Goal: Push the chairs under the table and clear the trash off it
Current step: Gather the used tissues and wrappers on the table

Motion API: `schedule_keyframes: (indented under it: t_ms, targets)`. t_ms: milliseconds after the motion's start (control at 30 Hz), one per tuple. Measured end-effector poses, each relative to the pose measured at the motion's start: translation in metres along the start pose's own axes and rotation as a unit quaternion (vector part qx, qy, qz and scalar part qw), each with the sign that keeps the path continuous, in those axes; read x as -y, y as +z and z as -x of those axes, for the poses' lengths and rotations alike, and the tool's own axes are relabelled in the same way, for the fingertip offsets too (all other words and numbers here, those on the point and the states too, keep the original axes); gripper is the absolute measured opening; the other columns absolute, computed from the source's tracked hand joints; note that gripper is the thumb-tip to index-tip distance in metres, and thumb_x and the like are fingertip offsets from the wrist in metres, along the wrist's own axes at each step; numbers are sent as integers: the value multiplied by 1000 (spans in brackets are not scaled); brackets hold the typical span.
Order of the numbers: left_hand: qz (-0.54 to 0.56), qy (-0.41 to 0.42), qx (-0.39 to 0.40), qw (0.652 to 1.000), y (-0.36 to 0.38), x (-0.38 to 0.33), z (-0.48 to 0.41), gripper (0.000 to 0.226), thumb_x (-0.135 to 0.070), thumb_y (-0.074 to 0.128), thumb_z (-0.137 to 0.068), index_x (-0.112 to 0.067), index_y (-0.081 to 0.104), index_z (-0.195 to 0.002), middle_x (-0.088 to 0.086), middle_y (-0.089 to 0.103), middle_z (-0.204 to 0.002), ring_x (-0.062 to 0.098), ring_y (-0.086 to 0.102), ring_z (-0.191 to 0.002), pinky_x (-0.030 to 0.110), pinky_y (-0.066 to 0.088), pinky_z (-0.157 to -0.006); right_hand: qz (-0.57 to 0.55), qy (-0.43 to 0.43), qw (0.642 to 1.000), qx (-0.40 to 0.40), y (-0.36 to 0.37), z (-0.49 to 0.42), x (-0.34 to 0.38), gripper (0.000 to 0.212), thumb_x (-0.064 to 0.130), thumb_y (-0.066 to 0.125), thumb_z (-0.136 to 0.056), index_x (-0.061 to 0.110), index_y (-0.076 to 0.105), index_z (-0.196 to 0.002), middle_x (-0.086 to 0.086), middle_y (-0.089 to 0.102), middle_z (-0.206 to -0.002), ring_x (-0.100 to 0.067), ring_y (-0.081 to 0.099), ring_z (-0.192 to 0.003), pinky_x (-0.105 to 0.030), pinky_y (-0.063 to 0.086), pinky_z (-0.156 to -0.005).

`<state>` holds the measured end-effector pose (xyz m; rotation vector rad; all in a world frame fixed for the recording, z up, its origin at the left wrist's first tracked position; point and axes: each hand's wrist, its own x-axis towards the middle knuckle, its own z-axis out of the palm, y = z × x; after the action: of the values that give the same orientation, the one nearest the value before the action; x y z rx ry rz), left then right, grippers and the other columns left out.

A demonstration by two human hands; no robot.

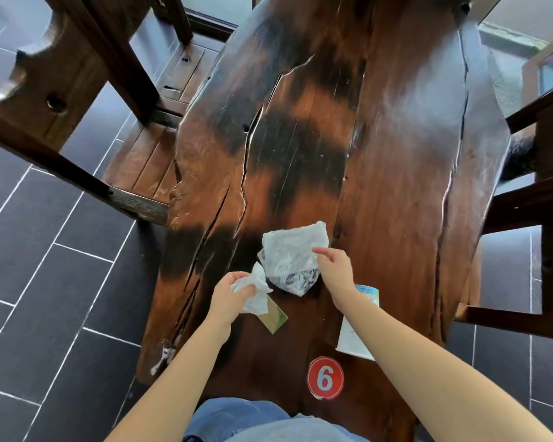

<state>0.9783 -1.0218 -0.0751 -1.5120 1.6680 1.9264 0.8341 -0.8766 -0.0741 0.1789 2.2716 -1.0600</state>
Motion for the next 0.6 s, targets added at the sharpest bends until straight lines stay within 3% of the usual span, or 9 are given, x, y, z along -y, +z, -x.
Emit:
schedule_keyframes:
  t_ms: [100,200,300,433,500,600]
  targets:
    - [15,-30,9,999,-4,3,0,21,-15,66,-82,-22,63,-102,6,66,-103,23,64,-98,34,56,-76,0,-37,999,-16,-7,0,8,32,18,42,-98,17,63,-122,1,60,-120,-5,51,-94,-15,40,-82]
    - [4,-48,13,999,-6,4,1,25,-14,65,-83,-19,63,-108,10,65,-108,28,63,-103,47,53,-92,14,-100,994,-33,-12,4,11,27,17,47,-98,18,65,-118,2,62,-122,-6,53,-101,-16,41,-89]
    - [5,-52,10,999,-5,5,3,28,-12,63,-86,-16,61,-113,12,63,-112,29,61,-105,46,52,-94,25,-149,986,-67,-17,11,8,25,12,55,-94,17,64,-117,0,65,-115,-7,56,-98,-17,44,-91]
    - [60,-63,-33,996,-8,5,8,21,-11,61,-88,-15,63,-109,13,63,-112,28,61,-105,40,54,-89,-17,-131,986,-104,-21,23,5,40,11,61,-90,21,50,-127,5,60,-98,-10,59,-85,-15,51,-77]
    - [78,-43,-34,995,-14,8,11,24,-12,64,-86,-16,62,-109,11,64,-109,26,62,-103,36,55,-83,-46,-126,983,-129,-23,30,8,41,10,60,-90,20,47,-127,9,56,-92,-11,57,-83,-11,46,-71]
    - [74,-10,-11,997,-16,14,17,28,-13,68,-82,-17,59,-109,12,63,-109,28,62,-103,37,55,-82,-78,-155,974,-143,-25,47,14,37,6,60,-88,17,47,-121,18,52,-90,-10,57,-83,-14,50,-73]
